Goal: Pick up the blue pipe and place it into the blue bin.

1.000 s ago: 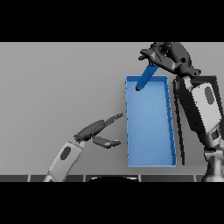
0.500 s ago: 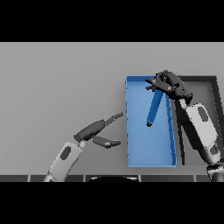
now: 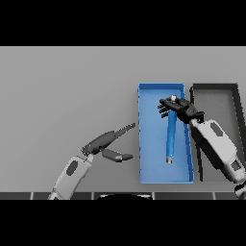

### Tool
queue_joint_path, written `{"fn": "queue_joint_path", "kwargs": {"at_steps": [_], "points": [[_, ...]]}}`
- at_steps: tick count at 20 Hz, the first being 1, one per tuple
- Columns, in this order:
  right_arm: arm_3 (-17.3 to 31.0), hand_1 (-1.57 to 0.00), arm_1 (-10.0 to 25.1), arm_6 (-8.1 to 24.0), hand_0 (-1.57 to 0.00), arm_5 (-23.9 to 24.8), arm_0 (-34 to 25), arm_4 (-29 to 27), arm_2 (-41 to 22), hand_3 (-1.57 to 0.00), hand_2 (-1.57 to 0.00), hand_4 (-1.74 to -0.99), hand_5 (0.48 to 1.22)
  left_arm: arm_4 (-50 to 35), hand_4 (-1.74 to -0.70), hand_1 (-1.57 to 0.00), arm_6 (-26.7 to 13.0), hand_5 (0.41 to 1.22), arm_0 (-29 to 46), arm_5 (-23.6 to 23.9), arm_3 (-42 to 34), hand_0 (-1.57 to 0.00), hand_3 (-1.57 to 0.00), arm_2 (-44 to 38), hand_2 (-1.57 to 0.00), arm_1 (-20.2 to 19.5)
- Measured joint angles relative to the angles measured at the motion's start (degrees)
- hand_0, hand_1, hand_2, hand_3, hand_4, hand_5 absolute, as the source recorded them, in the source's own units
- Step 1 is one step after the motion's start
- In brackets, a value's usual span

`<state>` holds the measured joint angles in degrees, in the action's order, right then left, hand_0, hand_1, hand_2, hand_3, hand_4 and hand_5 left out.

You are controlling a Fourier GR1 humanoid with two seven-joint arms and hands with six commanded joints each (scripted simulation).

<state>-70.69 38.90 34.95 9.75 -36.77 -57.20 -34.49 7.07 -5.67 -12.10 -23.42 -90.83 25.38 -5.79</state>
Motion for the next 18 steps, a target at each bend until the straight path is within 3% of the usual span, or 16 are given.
{"fn": "queue_joint_path", "kwargs": {"at_steps": [3, 6, 9, 12, 18], "points": [[0.8, -0.24, 1.9, 0.0, -0.27, -2.9, -2.3, 0.7, -6.3, -0.19, -0.23, -1.179, 0.975, 0.0, -0.89, 0.00, 0.1, 0.454, 0.4, -0.1, -0.2, 0.00, 0.00, 0.2, 0.00, -0.1], [2.4, -0.12, 2.7, -0.1, -0.14, -5.3, -3.9, 6.6, -10.1, -0.10, -0.12, -1.131, 0.857, 0.5, -0.90, 0.00, 0.6, 0.450, 0.9, 0.2, -0.1, 0.00, 0.00, 0.3, 0.00, -0.3], [3.8, -0.06, 2.3, -3.2, -0.07, -6.5, -4.1, 10.0, -11.7, -0.05, -0.06, -1.125, 0.764, 0.8, -0.91, 0.00, 1.6, 0.455, 1.2, 0.3, 0.1, 0.00, 0.00, 0.5, 0.00, -0.1], [5.3, -0.03, 2.1, -3.0, -0.04, -5.4, -4.6, 11.2, -12.0, -0.02, -0.03, -1.122, 0.705, 0.4, -0.91, 0.00, 0.8, 0.459, 1.2, 0.4, 0.0, 0.00, 0.00, 0.3, 0.00, 0.0], [5.2, -0.01, 2.4, -5.2, -0.01, -6.6, -3.8, 10.6, -11.4, -0.01, -0.01, -1.129, 0.672, -0.5, -0.92, 0.00, 0.8, 0.464, 0.4, -0.1, 0.7, 0.00, 0.00, -0.4, 0.00, 0.1]]}}
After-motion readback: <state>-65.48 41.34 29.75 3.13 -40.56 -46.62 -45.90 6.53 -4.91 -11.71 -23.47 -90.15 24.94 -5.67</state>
